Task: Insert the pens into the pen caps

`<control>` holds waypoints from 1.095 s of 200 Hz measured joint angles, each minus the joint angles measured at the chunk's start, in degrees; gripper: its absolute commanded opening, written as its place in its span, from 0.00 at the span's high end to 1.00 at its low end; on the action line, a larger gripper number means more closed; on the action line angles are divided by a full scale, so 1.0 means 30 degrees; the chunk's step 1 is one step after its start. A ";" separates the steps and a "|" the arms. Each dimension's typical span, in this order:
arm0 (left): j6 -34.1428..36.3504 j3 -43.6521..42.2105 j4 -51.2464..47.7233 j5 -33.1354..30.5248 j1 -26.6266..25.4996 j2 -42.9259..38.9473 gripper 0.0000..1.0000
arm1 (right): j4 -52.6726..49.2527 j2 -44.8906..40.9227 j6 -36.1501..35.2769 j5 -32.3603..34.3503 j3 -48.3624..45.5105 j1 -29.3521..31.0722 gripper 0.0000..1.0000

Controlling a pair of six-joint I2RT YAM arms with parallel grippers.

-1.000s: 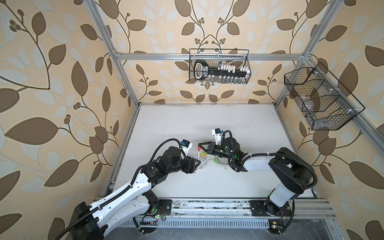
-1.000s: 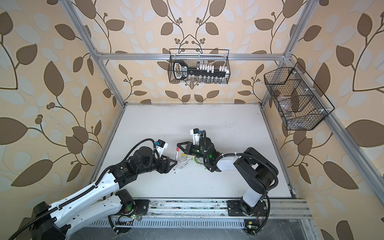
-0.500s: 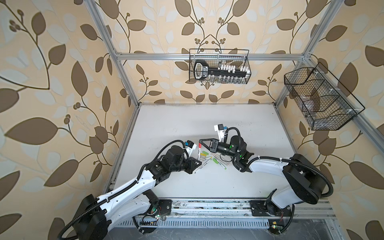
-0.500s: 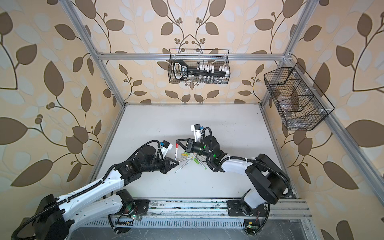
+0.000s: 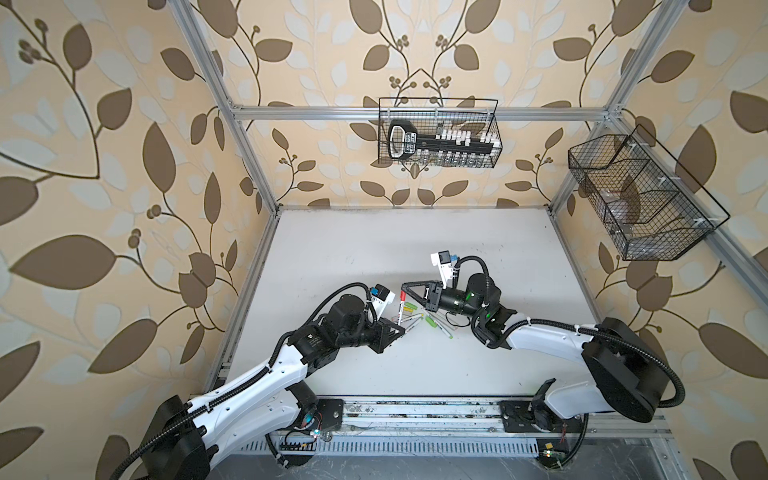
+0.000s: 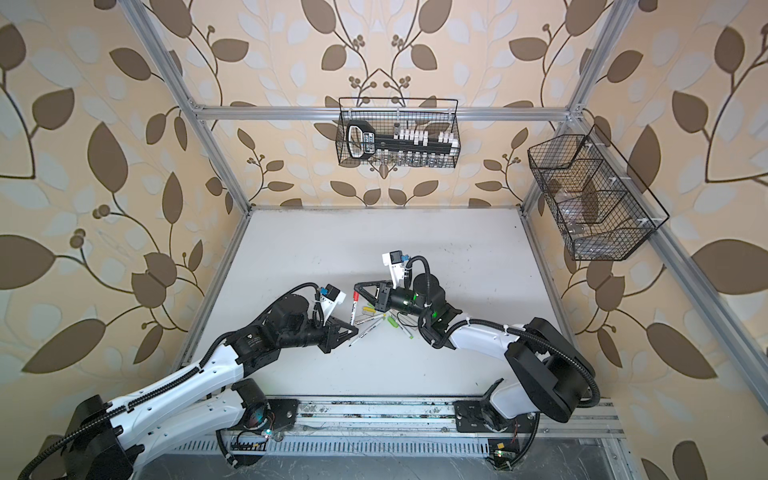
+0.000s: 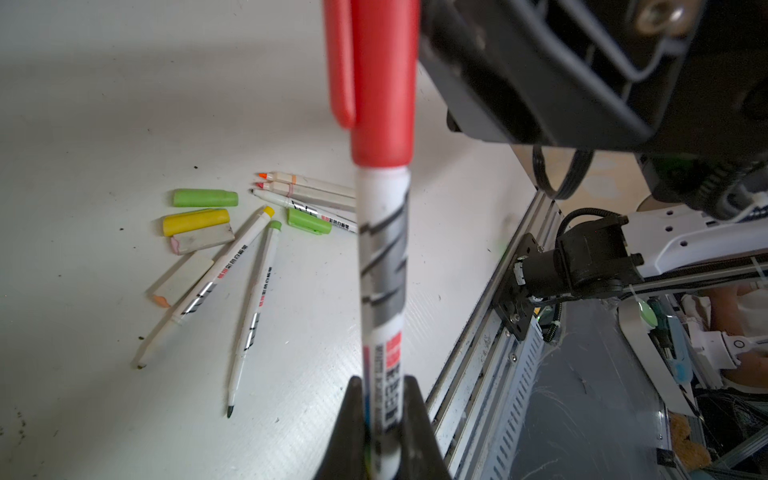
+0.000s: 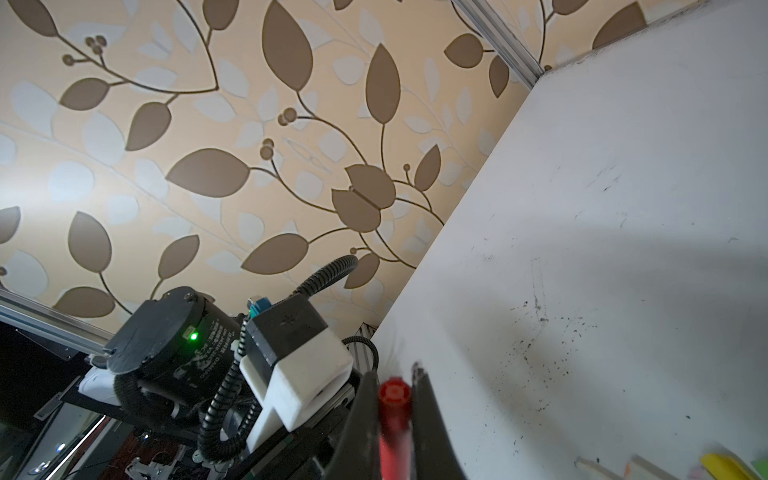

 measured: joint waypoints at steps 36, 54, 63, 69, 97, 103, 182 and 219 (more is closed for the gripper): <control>0.0925 0.0590 -0.1931 0.0219 0.0000 0.0226 1.00 | -0.0182 -0.0219 -0.0321 0.0007 -0.0838 0.0160 1.00; 0.1443 0.0991 -0.2958 0.0313 0.0000 0.0430 1.00 | 0.0386 -0.0262 -0.0051 0.0044 -0.1428 0.0226 1.00; 0.1683 0.1100 -0.3162 0.0393 0.0000 0.0546 1.00 | 0.0641 -0.0408 0.0109 0.0153 -0.1734 0.0240 1.00; 0.1865 0.1129 -0.3184 0.0474 0.0000 0.0641 1.00 | 0.0707 -0.0583 0.0175 0.0240 -0.1894 0.0248 1.00; 0.2062 0.1472 -0.2732 0.1209 0.0015 0.1355 1.00 | 0.0087 -0.1566 0.0240 0.0750 -0.2069 0.0233 1.00; 0.2062 0.1588 -0.2535 0.1355 0.0022 0.1552 0.96 | -0.0036 -0.1763 0.0240 0.0896 -0.2047 0.0197 1.00; 0.1559 0.2579 -0.0262 0.0656 0.0313 0.0095 0.01 | -0.5195 -0.2222 -0.0874 -0.0342 -0.0954 -0.3249 1.00; 0.1115 0.2506 -0.1727 -0.0597 0.0306 -0.2630 0.01 | -1.1621 -0.1472 -0.4787 -0.0219 0.2878 -0.6754 1.00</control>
